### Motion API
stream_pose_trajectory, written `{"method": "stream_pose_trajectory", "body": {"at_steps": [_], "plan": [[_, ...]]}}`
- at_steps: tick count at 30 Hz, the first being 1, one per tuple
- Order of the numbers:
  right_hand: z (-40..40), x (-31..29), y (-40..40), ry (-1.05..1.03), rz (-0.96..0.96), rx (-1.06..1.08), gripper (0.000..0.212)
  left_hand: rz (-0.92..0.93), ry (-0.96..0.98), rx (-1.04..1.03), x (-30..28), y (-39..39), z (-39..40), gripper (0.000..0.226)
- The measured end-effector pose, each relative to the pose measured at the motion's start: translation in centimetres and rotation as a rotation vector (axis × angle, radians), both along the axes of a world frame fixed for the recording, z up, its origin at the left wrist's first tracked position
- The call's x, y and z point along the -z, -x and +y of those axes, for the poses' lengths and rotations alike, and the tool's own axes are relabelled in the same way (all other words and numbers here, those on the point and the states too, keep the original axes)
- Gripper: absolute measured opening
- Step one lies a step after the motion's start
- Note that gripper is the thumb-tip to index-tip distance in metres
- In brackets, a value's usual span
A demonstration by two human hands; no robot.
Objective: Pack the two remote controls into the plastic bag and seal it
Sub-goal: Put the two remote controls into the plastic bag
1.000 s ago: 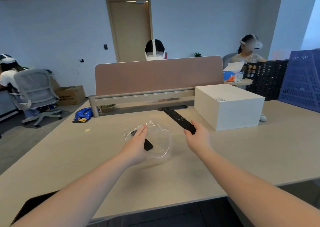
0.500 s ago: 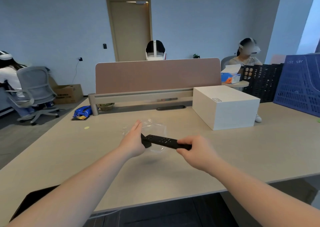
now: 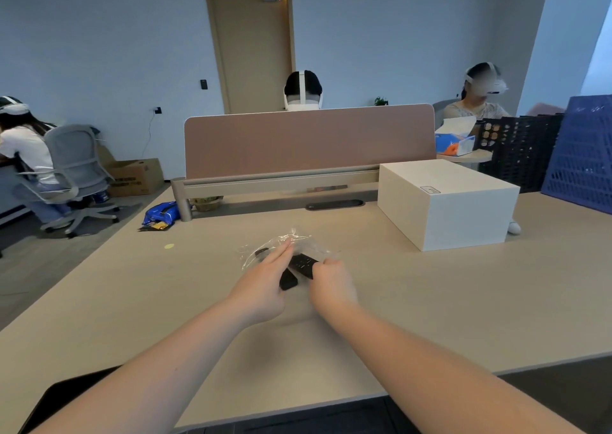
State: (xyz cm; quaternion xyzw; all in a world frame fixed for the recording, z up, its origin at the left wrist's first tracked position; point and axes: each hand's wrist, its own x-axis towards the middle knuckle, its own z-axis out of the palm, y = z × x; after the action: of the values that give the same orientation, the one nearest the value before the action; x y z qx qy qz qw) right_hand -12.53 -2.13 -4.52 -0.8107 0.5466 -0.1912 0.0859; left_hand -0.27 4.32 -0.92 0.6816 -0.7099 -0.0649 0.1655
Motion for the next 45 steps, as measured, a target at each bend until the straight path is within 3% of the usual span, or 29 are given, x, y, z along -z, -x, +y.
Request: {"method": "stream_pose_trajectory", "body": {"at_steps": [7,17,31,34,38,42,45], "plan": [[-2.4,1.7,-2.3,-0.029,-0.052,-0.033,0.035,-0.024,-0.074,0.009,0.1,-0.4,-0.5,0.08],[-3.1,2.3,-1.4,-0.121,-0.1,-0.112,0.028,-0.024,-0.094,0.009,0.6,-0.7,-1.1,0.082],[-2.1,1.3,-0.4,-0.076,0.136,-0.072,0.027,-0.06,-0.08,0.021,1.0,-1.1,-1.2,0.081],[-1.9,0.5,0.7,0.015,0.059,-0.029,0.026,-0.047,-0.058,0.026,0.8,-1.2,-1.0,0.074],[-2.2,-0.3,3.2,0.197,-0.079,0.042,0.028,-0.052,-0.018,0.022,0.8,-1.3,-0.5,0.048],[-3.5,-0.3,4.7,-0.052,-0.343,0.018,0.045,-0.039,0.072,0.083,1.7,-1.6,0.3,0.044],[-4.0,0.2,4.8,-0.179,-0.281,-0.022,0.036,-0.084,0.071,0.101,2.2,-1.9,1.3,0.053]]}}
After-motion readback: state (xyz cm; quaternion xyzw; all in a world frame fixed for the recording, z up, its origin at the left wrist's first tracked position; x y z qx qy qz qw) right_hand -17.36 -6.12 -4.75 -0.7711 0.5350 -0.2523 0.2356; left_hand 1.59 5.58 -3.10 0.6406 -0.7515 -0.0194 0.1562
